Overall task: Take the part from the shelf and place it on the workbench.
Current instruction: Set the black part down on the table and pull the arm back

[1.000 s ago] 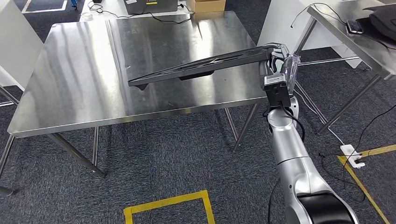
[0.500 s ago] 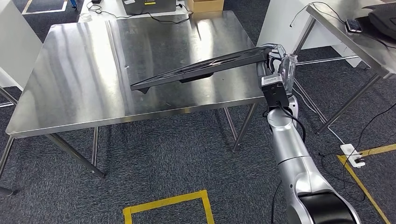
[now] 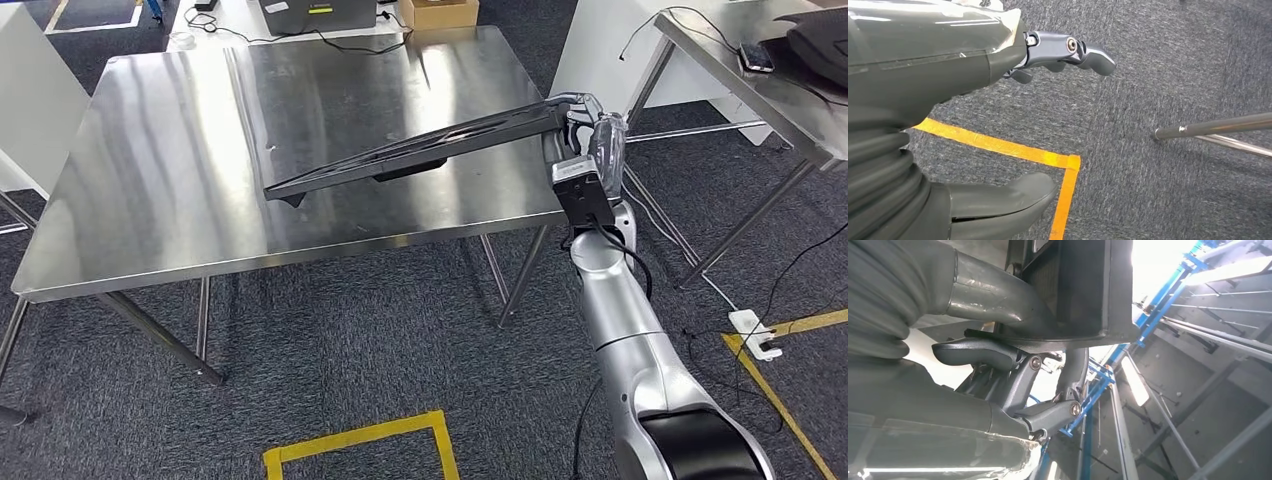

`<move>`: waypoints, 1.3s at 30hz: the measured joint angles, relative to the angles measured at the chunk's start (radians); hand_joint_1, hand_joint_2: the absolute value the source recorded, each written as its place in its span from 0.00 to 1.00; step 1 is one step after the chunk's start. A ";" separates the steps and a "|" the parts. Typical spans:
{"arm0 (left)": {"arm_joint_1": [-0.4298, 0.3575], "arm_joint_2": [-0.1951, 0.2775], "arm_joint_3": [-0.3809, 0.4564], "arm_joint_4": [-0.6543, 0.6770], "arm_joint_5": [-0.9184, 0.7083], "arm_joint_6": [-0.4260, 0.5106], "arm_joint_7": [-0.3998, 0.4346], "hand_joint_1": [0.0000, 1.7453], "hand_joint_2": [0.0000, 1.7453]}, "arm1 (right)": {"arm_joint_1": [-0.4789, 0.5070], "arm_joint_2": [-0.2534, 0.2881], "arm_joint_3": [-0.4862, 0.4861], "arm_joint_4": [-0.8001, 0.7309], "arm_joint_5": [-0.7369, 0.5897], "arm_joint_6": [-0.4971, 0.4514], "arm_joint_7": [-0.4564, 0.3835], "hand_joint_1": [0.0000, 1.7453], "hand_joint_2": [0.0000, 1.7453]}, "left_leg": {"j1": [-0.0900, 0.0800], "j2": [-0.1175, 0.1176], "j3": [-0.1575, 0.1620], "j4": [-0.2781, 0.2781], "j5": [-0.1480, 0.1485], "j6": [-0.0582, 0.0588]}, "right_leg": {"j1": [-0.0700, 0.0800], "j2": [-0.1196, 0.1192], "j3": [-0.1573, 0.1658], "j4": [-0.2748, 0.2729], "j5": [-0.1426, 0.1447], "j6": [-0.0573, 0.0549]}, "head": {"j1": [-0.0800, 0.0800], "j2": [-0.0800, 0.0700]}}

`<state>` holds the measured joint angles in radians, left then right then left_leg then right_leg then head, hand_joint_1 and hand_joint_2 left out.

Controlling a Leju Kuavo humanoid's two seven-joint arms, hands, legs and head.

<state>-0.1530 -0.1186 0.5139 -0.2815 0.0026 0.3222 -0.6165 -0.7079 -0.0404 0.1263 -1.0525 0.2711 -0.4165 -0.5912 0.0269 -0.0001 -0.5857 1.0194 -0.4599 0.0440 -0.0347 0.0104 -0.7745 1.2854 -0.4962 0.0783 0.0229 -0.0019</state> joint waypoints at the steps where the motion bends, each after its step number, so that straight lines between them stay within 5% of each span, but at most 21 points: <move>1: 0.001 -0.001 0.001 0.000 0.000 -0.001 0.000 0.00 1.00 | 0.000 0.000 0.001 0.000 0.003 0.001 0.002 1.00 1.00 | 0.005 0.000 0.007 0.000 -0.006 -0.007 | -0.004 -0.002 0.019 -0.047 0.024 0.011 | 0.000 0.000; 3: 0.001 -0.001 0.003 0.000 0.001 -0.002 0.000 0.00 1.00 | 0.000 0.000 0.002 0.001 0.007 0.002 0.006 1.00 1.00 | 0.012 -0.001 0.023 0.001 -0.019 -0.026 | -0.010 -0.012 0.084 -0.192 0.083 0.035 | 0.001 0.000; 4: 0.000 0.000 0.004 0.000 0.001 -0.003 0.000 0.00 1.00 | -0.002 0.000 0.003 0.003 0.008 0.002 0.008 1.00 1.00 | 0.014 0.000 0.028 0.001 -0.026 -0.036 | -0.008 -0.017 0.107 -0.242 0.093 0.031 | 0.003 0.000; 7: 0.002 0.001 0.005 0.001 0.002 -0.005 0.000 0.00 1.00 | -0.004 0.001 0.005 0.007 0.010 0.002 0.012 1.00 1.00 | 0.011 0.004 0.037 -0.004 -0.037 -0.059 | -0.001 -0.019 0.125 -0.264 0.084 -0.020 | 0.001 0.000; 9: 0.002 0.001 0.006 0.001 0.002 -0.005 0.000 0.00 1.00 | -0.005 0.002 0.005 0.007 0.010 0.002 0.012 1.00 1.00 | 0.015 0.008 0.033 0.015 -0.039 -0.068 | -0.006 -0.012 0.136 -0.262 0.080 -0.041 | -0.002 0.000; 11: 0.001 0.003 0.006 0.001 0.002 -0.005 0.000 0.00 1.00 | -0.009 0.003 0.006 0.008 0.011 0.002 0.011 1.00 1.00 | 0.016 0.010 -0.020 0.100 -0.047 -0.068 | -0.001 -0.007 0.153 -0.263 0.069 -0.057 | -0.005 0.000; 14: 0.005 0.003 0.006 0.001 0.004 -0.006 0.000 0.00 1.00 | -0.008 0.005 0.008 0.011 0.013 0.002 0.012 1.00 1.00 | 0.005 0.008 -0.149 0.252 -0.109 -0.059 | 0.016 0.000 0.180 -0.263 0.043 -0.076 | -0.008 0.000; 16: 0.009 0.003 0.006 0.001 0.006 -0.007 0.000 0.00 1.00 | -0.006 0.008 0.009 0.014 0.014 0.003 0.013 1.00 1.00 | -0.007 0.006 -0.183 0.236 -0.114 -0.042 | 0.030 0.005 0.208 -0.263 0.022 -0.084 | -0.009 0.000; 20: 0.012 0.008 0.008 0.002 0.006 -0.007 0.000 0.00 1.00 | -0.009 0.012 0.013 0.018 0.017 0.006 0.016 1.00 1.00 | -0.043 -0.020 -0.139 0.037 0.077 0.022 | 0.047 0.014 0.263 -0.269 -0.026 -0.086 | -0.005 0.000; 22: 0.012 0.010 0.009 0.002 0.007 -0.008 0.000 0.00 1.00 | -0.013 0.014 0.016 0.019 0.018 0.007 0.017 1.00 1.00 | -0.051 -0.025 -0.118 0.007 0.095 0.030 | 0.051 0.021 0.279 -0.268 -0.030 -0.074 | -0.005 0.000; 24: 0.011 0.010 0.010 0.002 0.008 -0.008 0.000 0.00 1.00 | -0.019 0.014 0.017 0.019 0.020 0.008 0.018 1.00 1.00 | -0.050 -0.020 -0.088 -0.012 0.088 0.036 | 0.051 0.018 0.269 -0.238 -0.020 -0.061 | -0.007 0.000; 27: 0.011 0.008 0.010 0.002 0.008 -0.008 0.000 0.00 1.00 | -0.027 0.014 0.019 0.020 0.023 0.012 0.020 1.00 1.00 | -0.044 -0.017 -0.051 -0.021 0.076 0.042 | 0.045 0.007 0.169 -0.090 -0.013 -0.050 | -0.006 0.000; 29: 0.012 0.005 0.010 0.003 0.008 -0.008 0.000 0.00 1.00 | -0.025 0.013 0.020 0.022 0.024 0.017 0.022 1.00 1.00 | -0.043 -0.018 -0.035 -0.019 0.060 0.037 | 0.038 0.004 0.090 -0.030 -0.064 -0.054 | -0.005 0.000; 31: 0.014 0.000 0.010 0.005 0.009 -0.007 0.000 0.00 1.00 | -0.022 0.011 0.021 0.023 0.028 0.020 0.023 1.00 1.00 | -0.042 -0.022 -0.013 -0.017 0.038 0.031 | 0.031 0.000 0.058 -0.069 -0.112 -0.053 | -0.005 0.000; 32: 0.015 -0.001 0.010 0.006 0.009 -0.007 0.000 0.00 1.00 | -0.022 0.010 0.021 0.023 0.030 0.020 0.023 1.00 1.00 | -0.041 -0.023 -0.001 -0.015 0.026 0.028 | 0.028 -0.002 0.061 -0.123 -0.097 -0.045 | -0.005 0.000; 34: 0.015 -0.004 0.010 0.007 0.009 -0.007 0.000 0.00 1.00 | -0.019 0.007 0.023 0.023 0.034 0.021 0.023 1.00 1.00 | -0.039 -0.025 0.021 -0.009 0.002 0.019 | 0.024 -0.008 0.083 -0.232 0.023 -0.017 | -0.005 0.000; 35: 0.015 -0.004 0.011 0.007 0.009 -0.007 0.000 0.00 1.00 | -0.019 0.006 0.023 0.023 0.035 0.022 0.023 1.00 1.00 | -0.039 -0.026 0.026 -0.007 -0.008 0.013 | 0.026 -0.010 0.096 -0.266 0.080 -0.015 | -0.004 0.000; 36: 0.015 -0.004 0.011 0.007 0.009 -0.007 0.000 0.00 1.00 | -0.018 0.006 0.024 0.021 0.036 0.022 0.024 1.00 1.00 | -0.040 -0.025 0.029 -0.007 -0.015 0.008 | 0.028 -0.010 0.104 -0.280 0.121 -0.022 | -0.005 0.000; 39: 0.015 -0.003 0.011 0.007 0.008 -0.007 0.000 0.00 1.00 | -0.019 0.005 0.025 0.016 0.039 0.023 0.026 1.00 1.00 | -0.041 -0.020 0.031 -0.010 -0.020 0.016 | 0.029 -0.005 0.114 -0.290 0.141 -0.048 | -0.007 0.000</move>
<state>-0.1383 -0.1221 0.5254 -0.2742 0.0111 0.3147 -0.6165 -0.7269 -0.0354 0.1509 -1.0362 0.3102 -0.3933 -0.5655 -0.0141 -0.0198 -0.5543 1.0097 -0.4802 0.0600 -0.0057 0.0052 -0.6608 0.9954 -0.3556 0.0305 0.0155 -0.0019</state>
